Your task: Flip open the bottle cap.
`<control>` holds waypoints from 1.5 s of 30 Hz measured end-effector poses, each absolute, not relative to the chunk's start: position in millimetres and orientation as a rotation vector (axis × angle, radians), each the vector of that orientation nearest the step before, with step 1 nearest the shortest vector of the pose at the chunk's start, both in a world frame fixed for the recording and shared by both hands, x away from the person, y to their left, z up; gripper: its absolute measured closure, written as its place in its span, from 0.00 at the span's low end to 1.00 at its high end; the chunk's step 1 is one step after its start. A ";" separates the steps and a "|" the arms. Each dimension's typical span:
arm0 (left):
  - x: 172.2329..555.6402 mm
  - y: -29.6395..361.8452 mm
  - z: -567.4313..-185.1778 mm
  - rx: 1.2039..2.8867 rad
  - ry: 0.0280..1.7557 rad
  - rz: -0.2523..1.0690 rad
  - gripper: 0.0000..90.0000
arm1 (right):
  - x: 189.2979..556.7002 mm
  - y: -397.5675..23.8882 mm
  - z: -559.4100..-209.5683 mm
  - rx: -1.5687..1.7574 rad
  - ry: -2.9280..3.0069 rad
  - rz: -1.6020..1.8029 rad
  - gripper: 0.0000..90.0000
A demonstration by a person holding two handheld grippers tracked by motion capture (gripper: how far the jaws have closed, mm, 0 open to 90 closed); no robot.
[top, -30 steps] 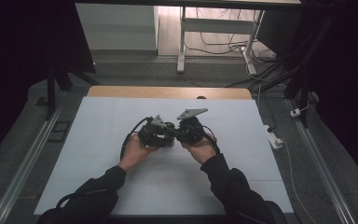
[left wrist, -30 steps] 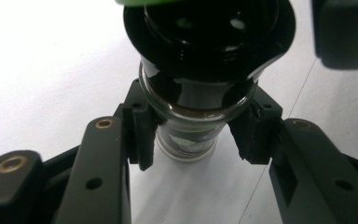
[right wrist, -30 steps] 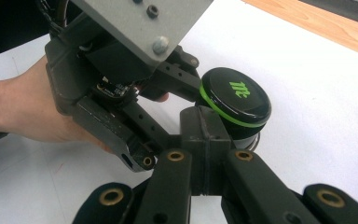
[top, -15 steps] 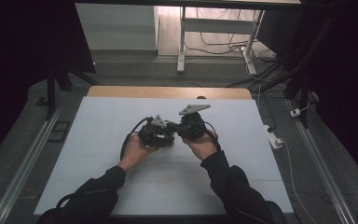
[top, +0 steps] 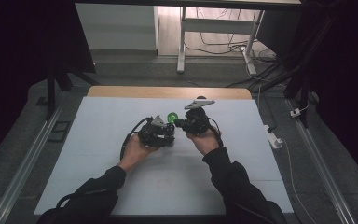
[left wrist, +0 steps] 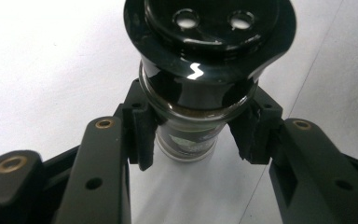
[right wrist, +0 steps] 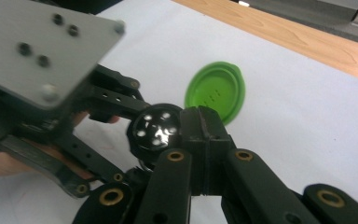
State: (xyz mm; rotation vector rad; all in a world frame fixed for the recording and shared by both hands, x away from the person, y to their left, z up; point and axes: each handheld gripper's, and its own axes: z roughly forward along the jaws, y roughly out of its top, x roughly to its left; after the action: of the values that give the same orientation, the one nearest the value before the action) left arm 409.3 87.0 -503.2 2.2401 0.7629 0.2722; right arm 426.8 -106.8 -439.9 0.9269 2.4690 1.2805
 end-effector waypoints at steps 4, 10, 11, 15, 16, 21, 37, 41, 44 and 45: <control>409.9 87.3 -503.0 2.242 0.760 0.269 0.60 | 426.8 -107.0 -441.7 0.927 2.479 1.281 1.00; 411.7 88.2 -502.4 2.249 0.746 0.258 0.59 | 421.2 -102.6 -439.4 0.886 2.493 1.281 0.99; 411.7 88.1 -502.4 2.247 0.745 0.260 0.59 | 420.6 -102.6 -438.9 0.882 2.493 1.282 0.97; 411.5 89.8 -501.4 2.249 0.752 0.291 0.50 | 417.1 -103.9 -435.8 0.881 2.490 1.291 0.93; 411.6 91.3 -500.6 2.243 0.757 0.293 0.48 | 416.4 -104.4 -435.3 0.882 2.490 1.294 0.91; 411.2 100.4 -495.9 2.216 0.771 0.246 0.38 | 412.8 -107.8 -434.6 0.886 2.495 1.293 0.83; 394.0 128.3 -480.1 2.173 0.835 0.078 0.16 | 398.4 -115.9 -439.2 0.924 2.540 1.294 0.43; 387.1 133.6 -475.7 2.152 0.827 0.040 0.12 | 393.5 -119.2 -438.9 0.922 2.541 1.302 0.34; 379.7 136.5 -473.7 2.164 0.823 0.043 0.09 | 390.1 -121.4 -438.8 0.922 2.550 1.305 0.29; 376.7 138.0 -472.9 2.169 0.821 0.045 0.07 | 389.0 -122.0 -439.1 0.919 2.555 1.302 0.26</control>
State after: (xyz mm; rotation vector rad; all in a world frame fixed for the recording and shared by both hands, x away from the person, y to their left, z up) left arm 376.7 138.0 -472.9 2.1692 0.8205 0.0454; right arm 389.0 -122.0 -439.1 0.9194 2.5546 1.3021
